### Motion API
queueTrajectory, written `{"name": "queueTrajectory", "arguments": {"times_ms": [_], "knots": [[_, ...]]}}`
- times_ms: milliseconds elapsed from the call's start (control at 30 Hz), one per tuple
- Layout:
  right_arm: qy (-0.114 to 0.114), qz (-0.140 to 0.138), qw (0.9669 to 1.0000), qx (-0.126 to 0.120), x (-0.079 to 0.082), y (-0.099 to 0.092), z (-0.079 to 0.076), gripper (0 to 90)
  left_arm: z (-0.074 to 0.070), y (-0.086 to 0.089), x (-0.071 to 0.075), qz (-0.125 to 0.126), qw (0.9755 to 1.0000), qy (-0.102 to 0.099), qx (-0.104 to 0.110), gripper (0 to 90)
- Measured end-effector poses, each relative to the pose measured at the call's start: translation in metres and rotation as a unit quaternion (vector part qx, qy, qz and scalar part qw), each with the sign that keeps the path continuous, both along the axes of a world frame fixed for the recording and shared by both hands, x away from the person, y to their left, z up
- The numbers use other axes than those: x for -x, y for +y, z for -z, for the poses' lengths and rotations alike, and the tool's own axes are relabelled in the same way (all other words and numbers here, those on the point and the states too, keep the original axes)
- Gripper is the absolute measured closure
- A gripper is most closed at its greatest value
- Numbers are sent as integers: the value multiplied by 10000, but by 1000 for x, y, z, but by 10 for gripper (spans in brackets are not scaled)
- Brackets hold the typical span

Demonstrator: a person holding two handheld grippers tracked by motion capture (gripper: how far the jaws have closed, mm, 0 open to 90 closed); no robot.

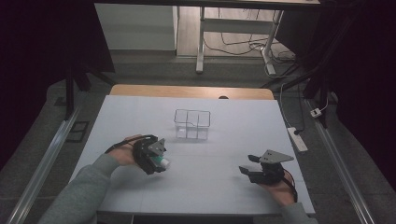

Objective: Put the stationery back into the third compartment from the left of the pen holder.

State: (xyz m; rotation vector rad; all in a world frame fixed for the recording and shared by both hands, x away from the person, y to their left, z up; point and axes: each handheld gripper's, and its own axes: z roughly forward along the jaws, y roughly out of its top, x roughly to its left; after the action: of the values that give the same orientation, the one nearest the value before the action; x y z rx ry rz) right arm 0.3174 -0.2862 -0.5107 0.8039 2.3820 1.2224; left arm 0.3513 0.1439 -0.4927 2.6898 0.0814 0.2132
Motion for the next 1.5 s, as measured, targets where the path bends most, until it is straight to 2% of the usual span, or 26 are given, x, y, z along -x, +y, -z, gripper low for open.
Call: {"name": "queueTrajectory", "arguments": {"times_ms": [100, 267, 533, 733, 833, 1200, 1367, 1500], "knots": [[3, -13, 10000, 17, 1, 0, 0, 370, 2, -2, -4, 91, 9999, -18, -55, 256], [12, 23, 10000, 14, 1, -2, 1, 369, 9, -2, -11, 195, 9996, 69, -169, 272], [40, 4, 10000, 68, 0, -1, 2, 368, 17, -9, -15, 389, 9985, 94, -365, 313], [48, 14, 10000, 38, 0, -2, 2, 367, 18, -9, -17, 515, 9978, 123, -387, 409], [52, 0, 10000, 47, 0, -1, 2, 366, 19, -8, -18, 623, 9971, 253, -351, 477], [71, -9, 9999, 74, 0, -1, 3, 365, 19, -7, -17, 892, 9951, 283, -333, 620], [101, 8, 9999, 5, -1, -2, 2, 364, 17, -9, -14, 934, 9946, 134, -427, 641], [78, 5, 10000, -1, 0, -2, 2, 363, 15, -6, -15, 721, 9963, -59, -466, 648]]}}
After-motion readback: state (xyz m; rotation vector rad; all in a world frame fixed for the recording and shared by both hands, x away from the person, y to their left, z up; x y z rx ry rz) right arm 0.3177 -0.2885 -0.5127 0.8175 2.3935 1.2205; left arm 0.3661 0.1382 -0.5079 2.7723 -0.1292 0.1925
